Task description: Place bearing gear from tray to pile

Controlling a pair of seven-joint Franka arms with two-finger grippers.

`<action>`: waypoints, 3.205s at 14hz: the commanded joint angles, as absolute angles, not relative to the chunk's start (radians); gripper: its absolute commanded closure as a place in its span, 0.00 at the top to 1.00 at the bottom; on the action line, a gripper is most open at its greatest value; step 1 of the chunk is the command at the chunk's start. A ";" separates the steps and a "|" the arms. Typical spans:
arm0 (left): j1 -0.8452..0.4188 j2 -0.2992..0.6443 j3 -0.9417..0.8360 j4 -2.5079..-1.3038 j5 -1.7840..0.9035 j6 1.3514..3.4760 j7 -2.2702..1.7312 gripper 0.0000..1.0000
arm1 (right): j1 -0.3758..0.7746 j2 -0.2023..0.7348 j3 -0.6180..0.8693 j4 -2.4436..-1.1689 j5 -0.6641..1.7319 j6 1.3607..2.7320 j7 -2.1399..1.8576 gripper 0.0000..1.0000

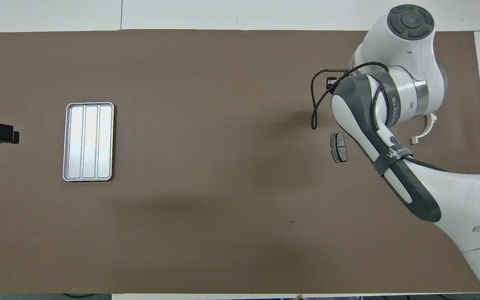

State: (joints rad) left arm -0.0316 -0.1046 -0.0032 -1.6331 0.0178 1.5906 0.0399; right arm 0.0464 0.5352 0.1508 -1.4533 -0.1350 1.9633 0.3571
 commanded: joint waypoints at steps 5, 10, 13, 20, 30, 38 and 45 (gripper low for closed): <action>-0.020 -0.141 -0.011 -1.671 0.005 1.585 0.048 1.00 | -0.040 0.586 0.167 -1.583 -0.118 2.215 0.212 0.00; -0.020 -0.141 -0.011 -1.671 0.005 1.585 0.048 1.00 | -0.067 0.607 0.167 -1.629 -0.120 2.319 0.176 0.00; -0.020 -0.141 -0.011 -1.671 0.005 1.586 0.048 1.00 | -0.066 0.606 0.167 -1.629 -0.120 2.315 0.189 0.44; -0.020 -0.141 -0.011 -1.671 0.005 1.585 0.048 1.00 | -0.049 0.534 0.167 -1.628 -0.120 2.258 0.192 1.00; -0.020 -0.141 -0.011 -1.671 0.005 1.586 0.048 1.00 | -0.048 0.392 0.167 -1.623 -0.118 2.111 0.178 1.00; -0.020 -0.141 -0.011 -1.671 0.005 1.585 0.048 1.00 | -0.028 0.028 0.166 -1.628 -0.014 1.640 0.186 1.00; -0.020 -0.141 -0.011 -1.671 0.005 1.585 0.048 1.00 | 0.092 -0.048 0.015 -1.628 0.045 1.520 0.180 1.00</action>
State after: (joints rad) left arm -0.0316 -0.1051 -0.0033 -1.6332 0.0177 1.5894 0.0399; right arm 0.1155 -0.0321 0.0166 -1.6022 0.0184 1.5205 0.2057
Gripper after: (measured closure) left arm 0.000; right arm 0.000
